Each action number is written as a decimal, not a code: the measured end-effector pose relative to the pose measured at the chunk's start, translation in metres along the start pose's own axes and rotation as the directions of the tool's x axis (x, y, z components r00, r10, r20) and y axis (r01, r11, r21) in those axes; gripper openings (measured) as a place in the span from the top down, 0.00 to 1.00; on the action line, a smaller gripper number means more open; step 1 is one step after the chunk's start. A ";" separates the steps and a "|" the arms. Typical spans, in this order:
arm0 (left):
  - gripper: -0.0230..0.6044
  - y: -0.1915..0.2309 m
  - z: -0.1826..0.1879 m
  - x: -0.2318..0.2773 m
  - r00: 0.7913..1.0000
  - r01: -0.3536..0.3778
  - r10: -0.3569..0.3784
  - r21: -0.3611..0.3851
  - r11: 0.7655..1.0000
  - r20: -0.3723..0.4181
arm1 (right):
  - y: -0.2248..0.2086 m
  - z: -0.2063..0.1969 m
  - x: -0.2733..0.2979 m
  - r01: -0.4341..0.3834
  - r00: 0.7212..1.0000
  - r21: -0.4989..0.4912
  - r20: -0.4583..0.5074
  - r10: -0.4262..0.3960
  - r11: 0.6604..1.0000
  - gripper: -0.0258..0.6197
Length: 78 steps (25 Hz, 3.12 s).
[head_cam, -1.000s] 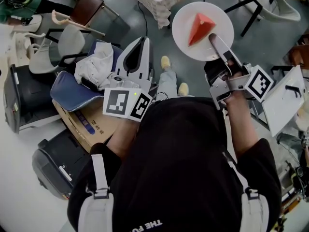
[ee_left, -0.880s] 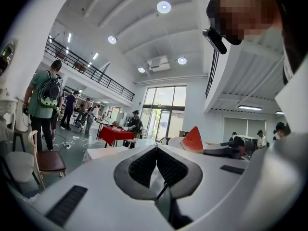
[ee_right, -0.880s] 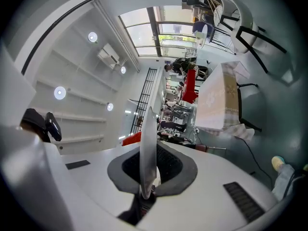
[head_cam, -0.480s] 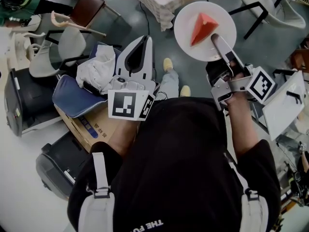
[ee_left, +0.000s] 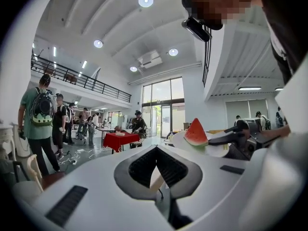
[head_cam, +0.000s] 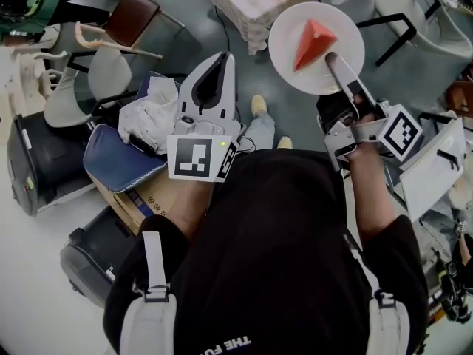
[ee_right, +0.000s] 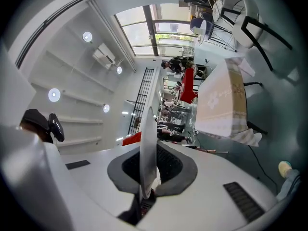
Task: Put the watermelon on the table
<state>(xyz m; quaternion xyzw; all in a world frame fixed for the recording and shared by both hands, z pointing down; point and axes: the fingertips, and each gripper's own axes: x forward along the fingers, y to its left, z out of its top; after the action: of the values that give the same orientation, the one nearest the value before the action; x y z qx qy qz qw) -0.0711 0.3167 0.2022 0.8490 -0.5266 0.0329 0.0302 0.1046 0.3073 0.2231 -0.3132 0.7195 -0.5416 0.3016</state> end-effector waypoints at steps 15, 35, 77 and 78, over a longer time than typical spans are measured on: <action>0.95 0.057 0.008 0.052 1.000 -0.013 0.013 -0.020 1.000 0.020 | -0.012 0.019 0.070 0.020 1.000 0.003 -0.009 -0.020 1.000 0.93; 0.95 0.125 0.002 0.090 1.000 0.016 -0.016 -0.038 0.999 0.005 | -0.021 0.019 0.151 0.012 1.000 -0.004 0.014 -0.012 1.000 0.93; 0.95 0.139 0.008 0.158 0.999 -0.033 0.032 -0.041 0.999 -0.016 | -0.039 0.084 0.207 -0.012 0.999 -0.005 -0.032 0.012 1.000 0.93; 0.95 0.141 0.009 0.165 0.999 -0.035 0.034 -0.042 0.999 -0.018 | -0.040 0.089 0.211 -0.012 0.999 -0.003 -0.034 0.012 1.000 0.93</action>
<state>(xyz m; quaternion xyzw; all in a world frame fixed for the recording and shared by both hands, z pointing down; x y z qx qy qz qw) -0.1243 0.1066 0.2103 0.8386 -0.5414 0.0295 0.0521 0.0475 0.0820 0.2210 -0.2998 0.7274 -0.5438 0.2921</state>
